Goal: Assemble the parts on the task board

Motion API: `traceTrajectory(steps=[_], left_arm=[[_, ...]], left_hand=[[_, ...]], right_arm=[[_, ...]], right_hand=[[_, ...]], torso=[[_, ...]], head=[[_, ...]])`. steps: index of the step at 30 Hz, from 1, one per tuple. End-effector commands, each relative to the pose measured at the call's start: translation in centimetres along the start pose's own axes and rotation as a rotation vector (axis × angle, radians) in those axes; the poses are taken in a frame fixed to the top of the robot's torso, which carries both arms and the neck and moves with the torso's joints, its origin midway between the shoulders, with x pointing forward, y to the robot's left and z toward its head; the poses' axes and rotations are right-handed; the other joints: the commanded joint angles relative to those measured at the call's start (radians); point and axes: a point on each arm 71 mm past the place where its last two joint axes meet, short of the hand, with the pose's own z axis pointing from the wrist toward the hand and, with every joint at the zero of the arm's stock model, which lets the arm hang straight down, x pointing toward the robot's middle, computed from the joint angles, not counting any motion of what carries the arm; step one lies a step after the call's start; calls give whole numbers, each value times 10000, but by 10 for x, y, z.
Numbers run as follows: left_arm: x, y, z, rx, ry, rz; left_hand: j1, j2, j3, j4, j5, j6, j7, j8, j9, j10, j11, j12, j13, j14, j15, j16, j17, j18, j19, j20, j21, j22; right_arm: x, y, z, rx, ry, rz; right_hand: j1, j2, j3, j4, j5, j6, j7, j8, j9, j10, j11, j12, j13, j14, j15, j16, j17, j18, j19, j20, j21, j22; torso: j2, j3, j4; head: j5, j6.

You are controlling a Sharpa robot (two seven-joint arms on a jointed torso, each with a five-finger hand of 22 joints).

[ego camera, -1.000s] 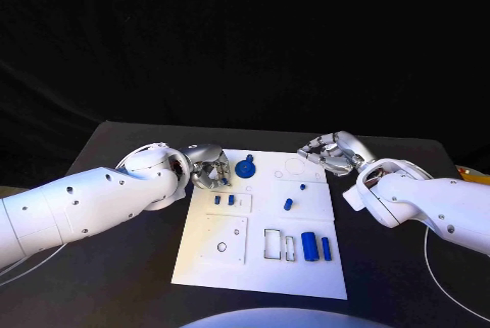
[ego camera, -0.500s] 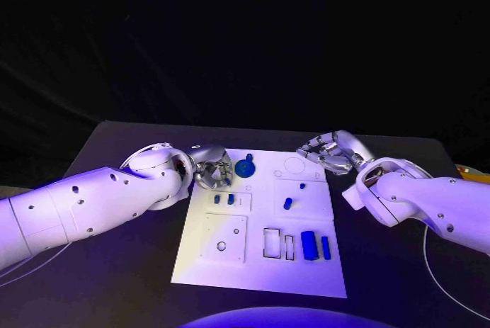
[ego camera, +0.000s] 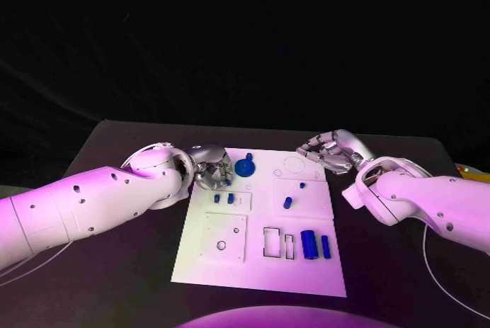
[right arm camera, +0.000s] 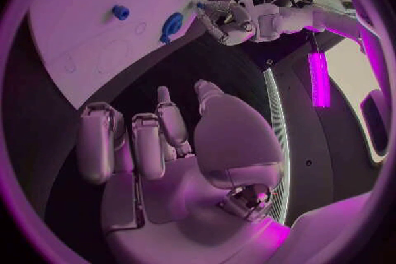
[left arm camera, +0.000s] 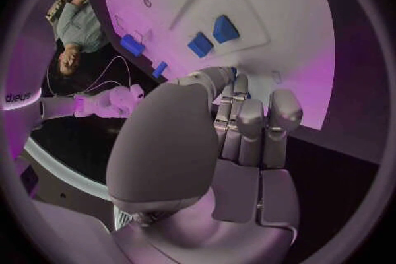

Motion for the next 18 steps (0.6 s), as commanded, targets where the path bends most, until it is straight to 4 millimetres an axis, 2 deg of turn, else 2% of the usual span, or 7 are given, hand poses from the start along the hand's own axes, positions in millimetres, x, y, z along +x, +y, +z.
traceTrajectory(steps=[1, 18], left_arm=[[3, 1, 0, -158, 387, 96], [4, -3, 4, -44, 309, 64]], left_hand=[[-123, 11, 69, -13, 9, 55, -15, 48, 16, 43, 3, -25, 12, 9, -5, -21, -24, -101, 69, -8, 31, -4], [-139, 18, 78, -17, 3, 63, -18, 52, 22, 57, 0, -36, 17, 21, -8, -17, 11, -101, 68, -9, 30, -5]], right_arm=[[1, 1, 0, -90, 53, -37], [1, 1, 0, -94, 52, -36]], right_hand=[[7, 81, -56, -21, 35, -57, -23, 43, 12, 13, -64, 41, 15, 546, -48, -65, 427, 161, 4, -81, -39, 1377], [7, 81, -56, -21, 35, -57, -23, 43, 12, 13, -64, 41, 15, 546, -48, -65, 427, 161, 4, -81, -39, 1377]], torso=[[0, -5, -3], [-1, 0, -5]], head=[[-11, -19], [-23, -18]])
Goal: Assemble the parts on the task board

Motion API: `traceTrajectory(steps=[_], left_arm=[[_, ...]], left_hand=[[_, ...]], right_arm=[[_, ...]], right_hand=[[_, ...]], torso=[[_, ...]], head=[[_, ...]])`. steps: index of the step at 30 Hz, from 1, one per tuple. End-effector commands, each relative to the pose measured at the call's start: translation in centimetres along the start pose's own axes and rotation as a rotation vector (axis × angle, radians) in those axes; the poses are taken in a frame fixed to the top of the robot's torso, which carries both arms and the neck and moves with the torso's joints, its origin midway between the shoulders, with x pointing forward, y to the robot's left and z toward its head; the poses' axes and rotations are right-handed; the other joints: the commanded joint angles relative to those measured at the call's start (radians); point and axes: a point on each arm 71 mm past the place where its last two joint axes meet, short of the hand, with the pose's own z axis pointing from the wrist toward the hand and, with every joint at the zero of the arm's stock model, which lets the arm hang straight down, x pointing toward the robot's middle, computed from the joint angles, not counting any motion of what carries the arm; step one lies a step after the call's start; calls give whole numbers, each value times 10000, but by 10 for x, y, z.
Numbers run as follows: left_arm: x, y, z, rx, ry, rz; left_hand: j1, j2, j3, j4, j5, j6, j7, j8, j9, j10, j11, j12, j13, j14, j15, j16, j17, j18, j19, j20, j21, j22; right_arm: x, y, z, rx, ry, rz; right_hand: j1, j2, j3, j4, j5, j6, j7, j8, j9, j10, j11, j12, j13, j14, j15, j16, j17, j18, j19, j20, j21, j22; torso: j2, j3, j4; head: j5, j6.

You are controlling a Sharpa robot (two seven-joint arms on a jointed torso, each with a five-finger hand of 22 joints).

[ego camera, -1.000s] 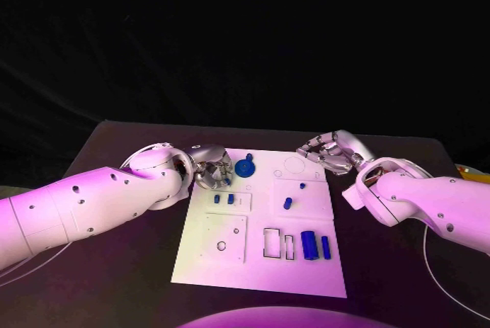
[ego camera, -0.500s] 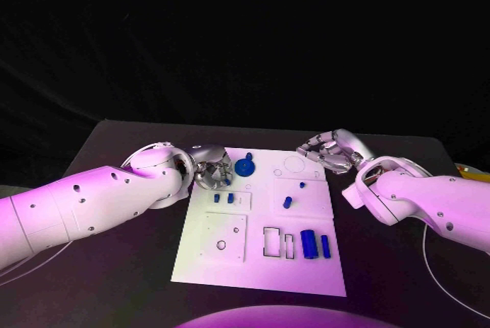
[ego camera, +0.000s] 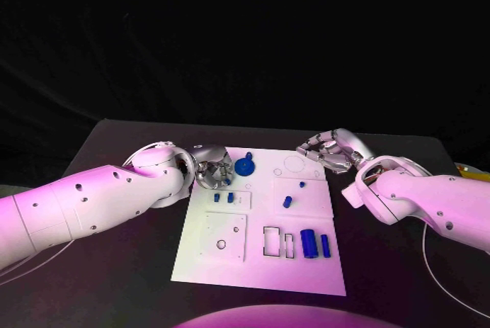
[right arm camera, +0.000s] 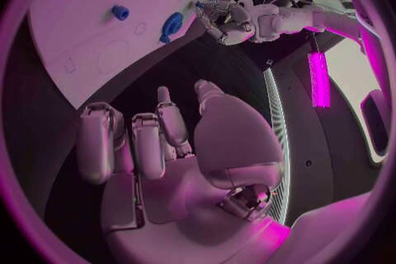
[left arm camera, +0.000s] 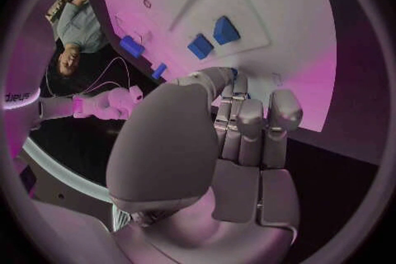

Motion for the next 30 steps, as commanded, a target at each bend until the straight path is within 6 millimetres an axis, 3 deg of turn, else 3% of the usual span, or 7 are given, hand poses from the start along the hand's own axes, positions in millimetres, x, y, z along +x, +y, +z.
traceTrajectory(steps=[1, 3, 26, 30], left_arm=[[3, -1, 1, 25, 135, -2], [3, -2, 1, 51, 67, -42], [4, 1, 1, -122, 168, -57], [4, 2, 1, -173, 138, -60]], left_hand=[[-167, 5, 73, 35, -2, 45, -9, -4, -15, 50, 9, -84, 13, 47, -2, -8, 75, -91, 32, -12, -2, -46], [-248, -14, 159, 12, -2, -177, 39, -147, -52, -41, 60, -249, 3, 59, 40, 4, 239, -61, -87, -6, -103, -173], [-303, -67, 191, -29, -12, -210, 67, -184, -52, -108, 96, -363, 2, -43, 68, -70, 93, -22, -235, 8, -225, -330], [-398, -134, 235, -56, -11, -502, 105, -381, -119, -72, 124, -443, 30, -11, 95, -31, 261, -33, -202, 35, -213, -294]], right_arm=[[1, 1, 0, -95, 51, -35], [1, 1, 0, -95, 52, -35], [0, 1, 0, -93, 43, -42], [0, 0, 0, -92, 38, -43]], right_hand=[[7, 82, -56, -21, 35, -57, -23, 43, 15, 13, -64, 41, 16, 547, -48, -65, 429, 160, 4, -81, -39, 1378], [7, 82, -56, -21, 35, -57, -23, 43, 15, 13, -64, 41, 16, 547, -48, -65, 429, 160, 4, -81, -39, 1378], [7, 82, -56, -21, 35, -57, -23, 43, 15, 13, -64, 41, 16, 547, -48, -65, 429, 160, 4, -81, -39, 1378], [21, 106, -104, -27, 36, -80, -24, 66, 17, 0, -65, 25, -5, 543, -51, -79, 412, 165, -2, -85, -71, 1371]], torso=[[0, 8, -8], [-1, 8, -4], [-6, 3, -3], [-8, 1, 5]], head=[[-8, 15], [-21, 14], [-31, 21], [-32, 19]])
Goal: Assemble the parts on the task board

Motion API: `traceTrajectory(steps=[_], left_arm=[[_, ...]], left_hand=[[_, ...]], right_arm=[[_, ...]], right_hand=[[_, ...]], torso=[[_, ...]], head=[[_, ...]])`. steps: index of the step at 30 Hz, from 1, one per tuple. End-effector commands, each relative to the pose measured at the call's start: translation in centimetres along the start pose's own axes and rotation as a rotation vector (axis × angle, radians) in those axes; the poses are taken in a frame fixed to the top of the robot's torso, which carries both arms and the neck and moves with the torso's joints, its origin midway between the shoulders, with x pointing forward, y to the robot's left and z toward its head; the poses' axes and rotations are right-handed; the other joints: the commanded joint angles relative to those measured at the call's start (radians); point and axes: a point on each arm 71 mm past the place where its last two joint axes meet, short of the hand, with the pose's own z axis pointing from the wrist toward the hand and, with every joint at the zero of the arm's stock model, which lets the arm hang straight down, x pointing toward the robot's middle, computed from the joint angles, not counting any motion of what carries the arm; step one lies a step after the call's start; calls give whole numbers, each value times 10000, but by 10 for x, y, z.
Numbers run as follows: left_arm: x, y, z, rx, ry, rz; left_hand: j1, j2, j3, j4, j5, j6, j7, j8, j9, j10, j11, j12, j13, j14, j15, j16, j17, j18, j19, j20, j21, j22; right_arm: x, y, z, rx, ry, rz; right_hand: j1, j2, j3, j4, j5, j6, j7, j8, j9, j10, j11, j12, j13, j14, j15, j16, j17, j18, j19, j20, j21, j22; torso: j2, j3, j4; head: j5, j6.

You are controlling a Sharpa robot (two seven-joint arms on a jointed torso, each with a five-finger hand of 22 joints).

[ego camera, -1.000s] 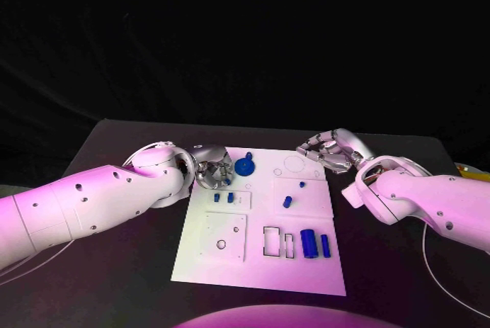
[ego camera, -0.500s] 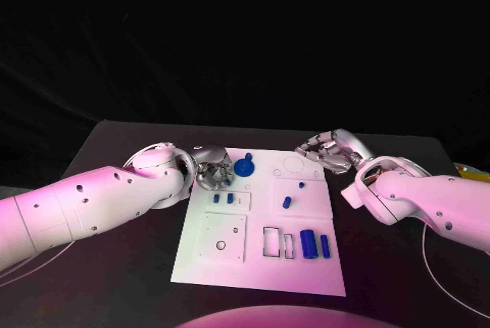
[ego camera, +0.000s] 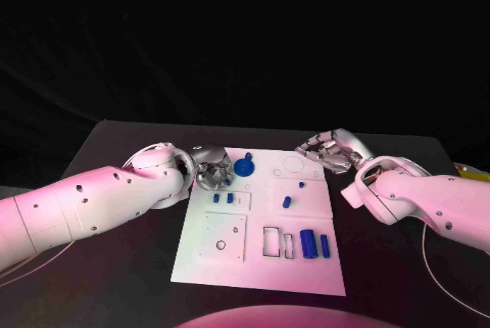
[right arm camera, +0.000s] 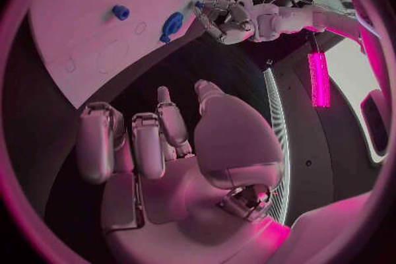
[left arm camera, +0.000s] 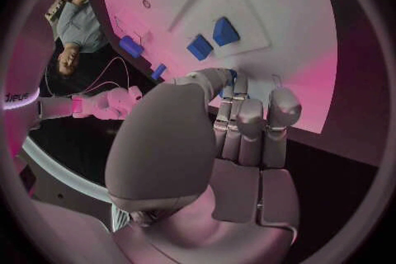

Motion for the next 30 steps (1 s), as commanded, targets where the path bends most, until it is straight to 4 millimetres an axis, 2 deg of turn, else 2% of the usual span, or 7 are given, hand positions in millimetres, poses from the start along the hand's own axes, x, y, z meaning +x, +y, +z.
traceTrajectory(steps=[1, 14, 27, 30], left_arm=[[2, 1, 0, -135, 89, -18], [1, 3, 0, -231, -94, -45], [0, 5, -2, -340, -175, -59], [0, 7, -4, -380, -216, -63]], left_hand=[[-117, -42, 74, -22, -8, -263, -3, -175, -64, -27, 45, -122, 19, 0, 63, -10, 49, -24, -53, 6, -32, -7], [-380, -228, 110, 10, 14, -616, 71, -419, -165, -231, 133, -405, 3, -115, 131, -66, -27, 5, -170, 72, -168, -155], [-526, -286, 58, -53, 22, -735, 148, -513, -211, -604, 254, -666, -47, -369, 237, -203, -345, 76, -446, 164, -422, -461], [-553, -284, 40, -96, 31, -773, 173, -543, -227, -782, 300, -754, -85, -504, 275, -275, -521, 105, -564, 200, -526, -583]], right_arm=[[1, 1, 0, -99, 41, -40], [1, 1, 0, -92, 37, -44], [0, -1, 1, -19, 68, -58], [0, -2, 1, 49, 121, -83]], right_hand=[[21, 106, -60, 17, 36, -80, -24, 66, 9, 0, -65, 25, -4, 543, -51, -36, 413, 165, -2, -85, -32, 1366], [21, 106, -60, 17, 36, -80, -24, 66, 9, 0, -65, 25, -4, 543, -51, -36, 413, 165, -2, -85, -32, 1366], [24, 108, -75, 16, 35, -92, -22, 69, 8, -37, -64, -13, -46, 535, -51, -54, 377, 176, -23, -85, -83, 1341], [91, 103, -104, 9, 15, -147, -9, 72, 5, -698, -54, -729, -786, 429, -42, -249, 10, 268, -221, -80, -517, 1123]], torso=[[1, -5, 8], [4, -7, 1], [4, -5, 2], [-2, -3, -6]], head=[[3, 1], [10, -16], [12, -14], [23, -5]])
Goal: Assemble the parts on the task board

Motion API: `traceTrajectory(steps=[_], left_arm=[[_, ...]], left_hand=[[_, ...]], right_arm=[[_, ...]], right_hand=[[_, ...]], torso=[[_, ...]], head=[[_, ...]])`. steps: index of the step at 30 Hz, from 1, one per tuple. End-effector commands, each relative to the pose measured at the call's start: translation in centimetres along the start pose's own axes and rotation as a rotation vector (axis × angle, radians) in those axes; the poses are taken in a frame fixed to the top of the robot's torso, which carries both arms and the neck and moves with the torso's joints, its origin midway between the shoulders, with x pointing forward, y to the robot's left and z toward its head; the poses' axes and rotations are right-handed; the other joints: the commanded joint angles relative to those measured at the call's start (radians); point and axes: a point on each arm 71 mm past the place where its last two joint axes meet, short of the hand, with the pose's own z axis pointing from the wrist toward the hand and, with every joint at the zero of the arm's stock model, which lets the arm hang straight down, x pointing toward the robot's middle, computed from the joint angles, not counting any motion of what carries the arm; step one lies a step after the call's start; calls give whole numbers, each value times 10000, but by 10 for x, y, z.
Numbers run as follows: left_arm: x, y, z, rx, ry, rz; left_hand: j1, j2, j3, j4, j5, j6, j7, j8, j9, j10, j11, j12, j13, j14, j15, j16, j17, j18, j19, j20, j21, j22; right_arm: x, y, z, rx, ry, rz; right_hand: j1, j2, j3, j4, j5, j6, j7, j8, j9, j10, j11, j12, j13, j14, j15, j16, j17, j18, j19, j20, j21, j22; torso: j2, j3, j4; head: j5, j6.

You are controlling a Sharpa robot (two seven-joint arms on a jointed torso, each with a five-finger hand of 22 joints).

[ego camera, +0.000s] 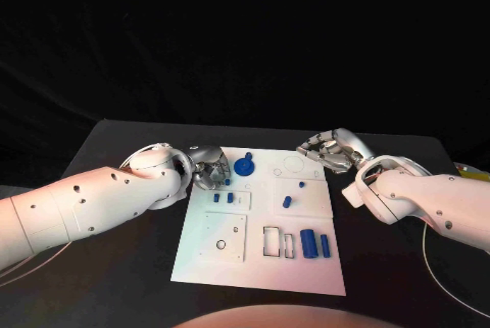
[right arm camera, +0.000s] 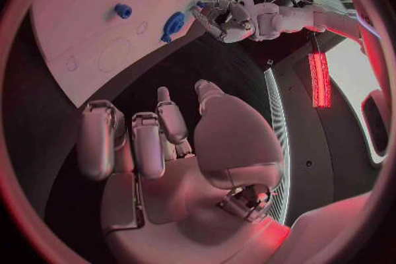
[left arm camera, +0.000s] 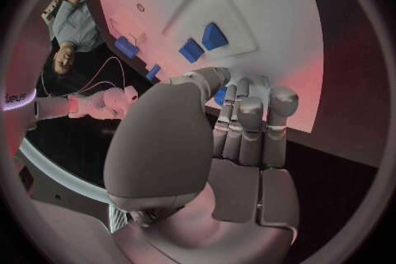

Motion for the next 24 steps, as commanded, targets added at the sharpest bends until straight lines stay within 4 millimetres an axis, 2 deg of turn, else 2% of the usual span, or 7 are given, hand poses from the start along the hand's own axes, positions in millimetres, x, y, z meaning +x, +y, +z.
traceTrajectory(steps=[1, 3, 5, 9, 11, 14, 24], left_arm=[[-1, 1, -2, -32, -142, -47], [-2, 3, -4, 12, -222, -128], [-4, 4, -7, 101, -363, -321], [-10, 8, -13, 309, -824, -938], [-13, 10, -16, 397, -1087, -1345], [-20, 15, -22, 593, -1605, -2455], [-39, 35, -47, 466, -3938, -9633]], left_hand=[[-94, 20, 5, -86, 30, -77, 3, -66, -15, -125, 23, -64, -24, -98, 29, -58, -118, 113, -109, 15, -76, -90], [-107, 21, -3, -117, 33, -83, 36, -77, -23, -228, 60, -109, -49, -286, 58, -185, -449, 156, -272, 41, -215, -264], [-91, 30, 7, -186, 39, -86, 92, -95, -40, -487, 130, -198, -122, -1222, 118, -937, -2155, 327, -950, 89, -788, -965], [-79, 57, 46, -223, 54, -62, 126, -97, -51, -672, 169, -190, -172, -1632, 136, -1386, -2766, 435, -1403, 120, -1181, -1419], [-93, 67, 30, -231, 49, -42, 158, -100, -64, -878, 206, -153, -221, -1870, 160, -1771, -2995, 611, -2173, 142, -1883, -2211], [-235, 105, 19, -93, 44, 5, 171, -87, -68, -756, 197, 33, -202, -1880, 166, -1905, -3097, 615, -2212, 156, -2010, -2291], [-606, 306, -204, 259, 4, 309, 63, 120, 5, -357, 60, 988, -69, -2217, 96, -2940, -3624, 613, -2338, 122, -3063, -3001]], right_arm=[[1, -1, 0, 31, 174, -78], [1, -2, 0, 67, 279, -153], [1, -3, 1, 80, 391, -282], [2, -4, 1, -48, 760, -794], [3, -5, 1, -145, 1021, -1146], [6, -5, 0, -353, 1566, -1955], [20, 3, -6, -1268, 3108, -6626]], right_hand=[[121, 106, -79, -21, -22, -92, 4, 79, 8, -676, -4, -748, -761, 402, -44, -178, -70, 177, -176, 12, -341, 1076], [493, 113, -65, -33, -368, -116, -8, 131, 19, -2008, -11, -2498, -2497, 322, -47, -372, -331, 282, -403, -2, -877, 811], [1140, 70, 107, -172, -729, -106, -2, 169, 21, -3091, -14, -4044, -3990, 249, -66, -504, -510, 344, -564, 7, -1266, 623], [2560, -263, 923, -364, -1403, 12, 26, 144, -76, -3338, -20, -5848, -5560, 138, -65, -743, -829, 411, -677, -14, -1693, 442], [3064, -689, 1792, -288, -1454, 116, 101, -52, -246, -3112, 62, -7237, -6843, 159, -32, -771, -845, 396, -626, 17, -1716, 462], [3220, -1271, 2917, -282, -1545, 493, 92, -214, -389, -2694, 155, -8816, -8321, 219, 27, -727, -744, 383, -533, 52, -1650, 555], [2972, -1837, 3548, -517, -1887, 979, -9, -314, -501, -2753, 190, -10217, -9628, 379, 97, -480, -354, 258, -237, 109, -1029, 926]], torso=[[-5, 3, -7], [-6, 3, -2], [-7, 5, -2], [-21, 5, 9], [-26, 5, 4], [-30, 7, -3], [-7, -14, -9]], head=[[13, 14], [10, 17], [1, 24], [-15, 51], [-52, 63], [-160, 88], [-492, 199]])
